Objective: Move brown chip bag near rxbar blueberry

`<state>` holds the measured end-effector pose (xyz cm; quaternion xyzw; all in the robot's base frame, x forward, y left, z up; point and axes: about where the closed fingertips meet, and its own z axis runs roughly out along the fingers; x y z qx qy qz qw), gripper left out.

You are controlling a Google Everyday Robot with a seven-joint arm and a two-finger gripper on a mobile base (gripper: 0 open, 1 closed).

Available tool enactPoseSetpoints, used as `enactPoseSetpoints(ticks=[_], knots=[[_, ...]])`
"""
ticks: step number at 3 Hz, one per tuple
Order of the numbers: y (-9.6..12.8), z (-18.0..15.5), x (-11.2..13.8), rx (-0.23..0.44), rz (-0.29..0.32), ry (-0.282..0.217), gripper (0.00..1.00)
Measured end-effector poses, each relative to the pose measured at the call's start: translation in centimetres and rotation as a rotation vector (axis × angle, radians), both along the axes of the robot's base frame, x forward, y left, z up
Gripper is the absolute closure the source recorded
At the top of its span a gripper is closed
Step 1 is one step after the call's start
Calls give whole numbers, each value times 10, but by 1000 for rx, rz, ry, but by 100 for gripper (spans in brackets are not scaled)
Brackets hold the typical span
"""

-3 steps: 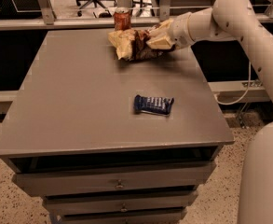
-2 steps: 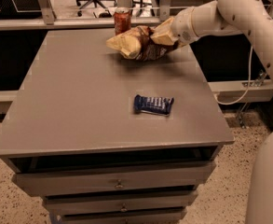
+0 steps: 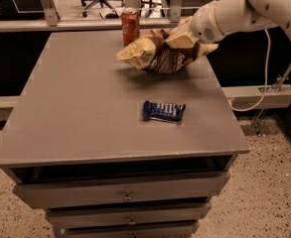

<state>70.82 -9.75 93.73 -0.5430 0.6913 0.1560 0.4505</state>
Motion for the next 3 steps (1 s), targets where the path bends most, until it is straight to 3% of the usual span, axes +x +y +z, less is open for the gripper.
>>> enactPoseSetpoints(ticks=[1, 2, 3], knots=[[-6, -5, -31, -17, -39, 66, 100], [-9, -14, -47, -31, -77, 102, 100], [-11, -20, -59, -51, -132, 122, 83]])
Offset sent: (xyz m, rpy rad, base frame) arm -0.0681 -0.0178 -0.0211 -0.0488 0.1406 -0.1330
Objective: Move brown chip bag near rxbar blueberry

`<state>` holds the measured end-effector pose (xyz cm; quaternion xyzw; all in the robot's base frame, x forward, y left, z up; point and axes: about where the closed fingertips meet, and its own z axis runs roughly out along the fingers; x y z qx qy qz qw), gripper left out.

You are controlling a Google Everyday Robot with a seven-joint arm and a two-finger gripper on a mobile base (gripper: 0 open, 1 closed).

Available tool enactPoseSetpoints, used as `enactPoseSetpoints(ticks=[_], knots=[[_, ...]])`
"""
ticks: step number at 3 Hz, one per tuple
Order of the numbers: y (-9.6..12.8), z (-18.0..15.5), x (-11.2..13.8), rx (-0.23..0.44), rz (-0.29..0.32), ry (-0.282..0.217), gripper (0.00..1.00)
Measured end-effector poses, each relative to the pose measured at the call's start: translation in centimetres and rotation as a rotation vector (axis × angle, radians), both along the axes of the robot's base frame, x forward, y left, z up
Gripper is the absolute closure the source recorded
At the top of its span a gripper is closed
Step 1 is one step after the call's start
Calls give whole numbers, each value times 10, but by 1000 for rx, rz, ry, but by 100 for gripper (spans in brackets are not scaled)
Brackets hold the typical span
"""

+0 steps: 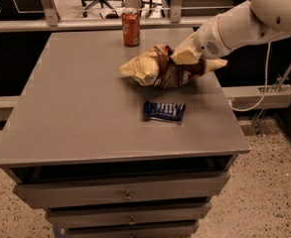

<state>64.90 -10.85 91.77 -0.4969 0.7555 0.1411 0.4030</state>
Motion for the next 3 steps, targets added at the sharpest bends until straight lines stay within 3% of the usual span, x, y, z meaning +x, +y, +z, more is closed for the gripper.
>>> enactPoseSetpoints(ticks=[1, 2, 3], knots=[[1, -4, -10, -24, -34, 11, 59], [3, -7, -22, -43, -66, 30, 28], [4, -7, -27, -48, -81, 35, 5]])
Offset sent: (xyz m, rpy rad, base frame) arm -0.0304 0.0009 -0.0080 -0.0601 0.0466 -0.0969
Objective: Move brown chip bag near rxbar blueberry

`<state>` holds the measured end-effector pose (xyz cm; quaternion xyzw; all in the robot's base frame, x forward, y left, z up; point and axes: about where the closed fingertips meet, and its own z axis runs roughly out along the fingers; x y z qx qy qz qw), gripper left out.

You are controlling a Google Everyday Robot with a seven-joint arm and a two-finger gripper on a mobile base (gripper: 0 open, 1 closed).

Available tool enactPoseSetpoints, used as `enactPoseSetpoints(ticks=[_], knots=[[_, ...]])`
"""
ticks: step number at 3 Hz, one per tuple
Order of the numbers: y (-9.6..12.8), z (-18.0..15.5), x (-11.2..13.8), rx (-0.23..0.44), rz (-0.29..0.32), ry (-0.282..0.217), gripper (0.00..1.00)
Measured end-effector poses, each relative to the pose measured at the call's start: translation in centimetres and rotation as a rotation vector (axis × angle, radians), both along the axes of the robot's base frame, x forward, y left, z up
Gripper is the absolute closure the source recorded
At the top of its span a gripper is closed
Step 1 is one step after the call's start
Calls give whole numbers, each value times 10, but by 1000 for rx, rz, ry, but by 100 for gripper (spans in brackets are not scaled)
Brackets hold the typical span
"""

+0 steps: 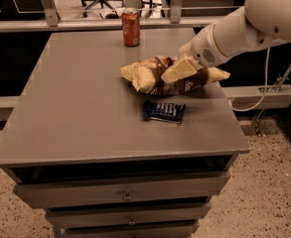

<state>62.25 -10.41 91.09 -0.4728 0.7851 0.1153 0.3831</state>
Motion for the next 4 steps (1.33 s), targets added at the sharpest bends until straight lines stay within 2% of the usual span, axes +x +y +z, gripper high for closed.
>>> enactPoseSetpoints(ticks=[1, 2, 3, 4], knots=[[-1, 3, -3, 4, -19, -4, 0], [-21, 15, 1, 1, -85, -43, 0], [-52, 25, 19, -18, -130, -108, 0], [-53, 29, 23, -21, -121, -123, 0]])
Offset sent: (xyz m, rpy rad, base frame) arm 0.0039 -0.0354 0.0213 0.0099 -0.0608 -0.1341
